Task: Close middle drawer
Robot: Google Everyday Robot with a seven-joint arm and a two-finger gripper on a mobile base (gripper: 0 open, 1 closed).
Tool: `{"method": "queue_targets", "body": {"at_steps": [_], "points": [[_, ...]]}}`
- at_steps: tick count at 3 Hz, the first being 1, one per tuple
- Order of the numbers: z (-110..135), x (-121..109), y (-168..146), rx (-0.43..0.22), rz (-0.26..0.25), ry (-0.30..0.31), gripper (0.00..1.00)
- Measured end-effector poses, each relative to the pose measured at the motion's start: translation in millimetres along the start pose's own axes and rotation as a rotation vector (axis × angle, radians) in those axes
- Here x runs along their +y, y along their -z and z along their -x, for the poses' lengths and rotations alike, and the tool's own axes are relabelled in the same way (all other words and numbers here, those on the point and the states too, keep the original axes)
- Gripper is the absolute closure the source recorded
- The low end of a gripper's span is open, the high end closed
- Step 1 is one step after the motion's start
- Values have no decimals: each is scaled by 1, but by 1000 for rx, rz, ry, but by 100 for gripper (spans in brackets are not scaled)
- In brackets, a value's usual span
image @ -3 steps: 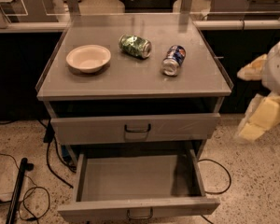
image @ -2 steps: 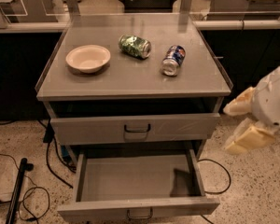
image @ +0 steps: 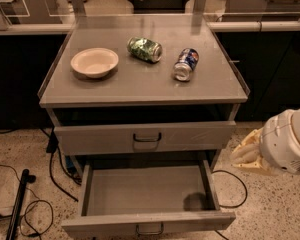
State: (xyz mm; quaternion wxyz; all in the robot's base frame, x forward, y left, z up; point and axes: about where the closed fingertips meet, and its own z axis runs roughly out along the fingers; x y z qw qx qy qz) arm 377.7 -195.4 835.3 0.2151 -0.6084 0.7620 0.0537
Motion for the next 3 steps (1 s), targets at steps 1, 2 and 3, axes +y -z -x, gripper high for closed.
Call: {"method": "queue_targets", "body": {"at_steps": [1,2,3], "points": [[0,0,0,0,0,0,100],[-1,1,-4,-1,4,0,100],[-8,10,-35,-18,28,5,100]]}}
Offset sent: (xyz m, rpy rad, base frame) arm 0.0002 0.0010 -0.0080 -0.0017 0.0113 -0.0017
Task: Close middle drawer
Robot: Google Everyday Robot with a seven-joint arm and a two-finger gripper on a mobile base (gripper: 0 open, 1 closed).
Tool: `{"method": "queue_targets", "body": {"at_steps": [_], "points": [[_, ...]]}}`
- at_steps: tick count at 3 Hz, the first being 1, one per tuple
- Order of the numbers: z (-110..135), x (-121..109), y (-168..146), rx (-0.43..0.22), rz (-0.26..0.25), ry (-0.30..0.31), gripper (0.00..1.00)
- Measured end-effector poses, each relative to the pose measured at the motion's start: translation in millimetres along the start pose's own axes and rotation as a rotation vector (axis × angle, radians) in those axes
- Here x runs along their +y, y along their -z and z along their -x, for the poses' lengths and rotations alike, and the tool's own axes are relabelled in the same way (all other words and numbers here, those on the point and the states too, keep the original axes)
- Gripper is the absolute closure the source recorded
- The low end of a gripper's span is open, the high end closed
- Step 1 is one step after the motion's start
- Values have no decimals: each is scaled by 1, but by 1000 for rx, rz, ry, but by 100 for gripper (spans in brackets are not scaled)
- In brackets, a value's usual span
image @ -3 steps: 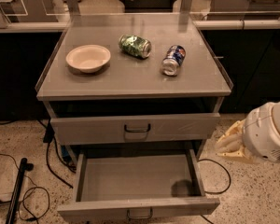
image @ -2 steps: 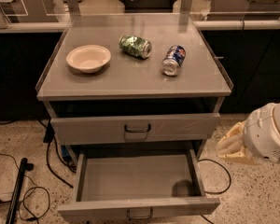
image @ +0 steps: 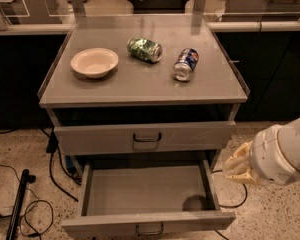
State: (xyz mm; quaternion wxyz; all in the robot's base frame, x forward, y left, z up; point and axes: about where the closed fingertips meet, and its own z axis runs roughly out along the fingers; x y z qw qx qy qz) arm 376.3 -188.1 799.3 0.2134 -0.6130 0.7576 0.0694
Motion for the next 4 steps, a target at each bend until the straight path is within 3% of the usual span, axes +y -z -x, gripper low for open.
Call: {"method": "queue_targets", "body": {"at_steps": [1,2,4], "points": [[-11,10,-33,-33,23,-3,100],[-49,28,-90,-106,4,-3,100],[-55,35,-109,-97,33,-20,100]]}}
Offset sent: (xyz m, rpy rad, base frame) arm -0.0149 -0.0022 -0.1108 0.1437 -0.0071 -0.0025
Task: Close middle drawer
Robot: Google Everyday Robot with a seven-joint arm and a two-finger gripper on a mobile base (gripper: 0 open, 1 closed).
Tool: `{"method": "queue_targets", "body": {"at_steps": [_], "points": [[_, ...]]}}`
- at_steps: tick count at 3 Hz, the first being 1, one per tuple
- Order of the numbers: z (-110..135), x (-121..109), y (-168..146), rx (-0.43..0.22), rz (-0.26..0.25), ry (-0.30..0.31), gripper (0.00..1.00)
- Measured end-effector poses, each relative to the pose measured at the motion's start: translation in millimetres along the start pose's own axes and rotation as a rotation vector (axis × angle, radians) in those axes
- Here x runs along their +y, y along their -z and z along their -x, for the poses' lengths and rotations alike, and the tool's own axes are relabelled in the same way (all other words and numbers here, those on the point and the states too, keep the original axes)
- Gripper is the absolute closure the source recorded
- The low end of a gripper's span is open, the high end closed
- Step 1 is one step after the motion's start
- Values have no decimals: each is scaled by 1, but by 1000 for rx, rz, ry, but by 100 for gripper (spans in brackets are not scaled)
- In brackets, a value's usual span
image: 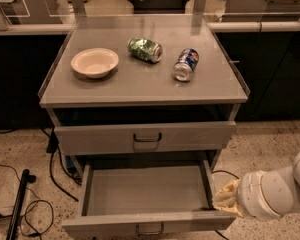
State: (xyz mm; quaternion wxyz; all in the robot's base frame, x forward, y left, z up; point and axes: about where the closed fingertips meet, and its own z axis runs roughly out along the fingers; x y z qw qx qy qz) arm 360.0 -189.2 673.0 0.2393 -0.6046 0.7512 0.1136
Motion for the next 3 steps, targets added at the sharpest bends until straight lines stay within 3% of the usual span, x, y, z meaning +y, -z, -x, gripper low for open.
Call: {"method": "queue_targets", "body": {"at_steps": [1,3], "points": [[-14,8,-34,5,39,-10,100],[-48,17,-88,-22,43,-38,100]]}}
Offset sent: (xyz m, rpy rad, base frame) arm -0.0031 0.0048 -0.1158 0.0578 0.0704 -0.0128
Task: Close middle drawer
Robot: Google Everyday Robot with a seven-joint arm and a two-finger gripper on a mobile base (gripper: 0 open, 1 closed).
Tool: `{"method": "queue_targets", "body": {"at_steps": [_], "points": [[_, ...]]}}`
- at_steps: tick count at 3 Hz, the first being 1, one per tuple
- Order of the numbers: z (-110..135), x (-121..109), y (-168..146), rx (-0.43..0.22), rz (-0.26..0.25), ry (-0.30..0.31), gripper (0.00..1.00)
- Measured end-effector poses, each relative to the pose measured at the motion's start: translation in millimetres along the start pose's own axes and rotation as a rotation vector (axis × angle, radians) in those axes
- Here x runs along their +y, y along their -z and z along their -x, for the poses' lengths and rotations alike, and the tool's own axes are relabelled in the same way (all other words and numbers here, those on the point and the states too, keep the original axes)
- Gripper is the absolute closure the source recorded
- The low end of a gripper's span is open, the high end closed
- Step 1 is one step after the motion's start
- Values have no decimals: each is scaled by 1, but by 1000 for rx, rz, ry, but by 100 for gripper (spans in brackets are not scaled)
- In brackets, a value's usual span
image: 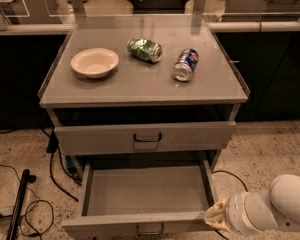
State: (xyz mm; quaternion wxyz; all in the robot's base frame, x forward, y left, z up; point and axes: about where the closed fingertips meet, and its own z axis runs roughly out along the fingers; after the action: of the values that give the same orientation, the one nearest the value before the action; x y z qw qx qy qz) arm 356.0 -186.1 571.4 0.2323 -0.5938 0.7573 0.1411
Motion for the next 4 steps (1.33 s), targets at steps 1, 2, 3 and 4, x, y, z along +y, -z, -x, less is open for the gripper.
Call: {"method": "queue_targets", "body": {"at_steps": [1,2,3,4], "points": [[-23,2,-34,2,21,-10,100],[-23,3,-37,5,27,-10,100],[-29,7,-59,11,56,-13,100],[-35,11,-91,19,86,-11,100]]}}
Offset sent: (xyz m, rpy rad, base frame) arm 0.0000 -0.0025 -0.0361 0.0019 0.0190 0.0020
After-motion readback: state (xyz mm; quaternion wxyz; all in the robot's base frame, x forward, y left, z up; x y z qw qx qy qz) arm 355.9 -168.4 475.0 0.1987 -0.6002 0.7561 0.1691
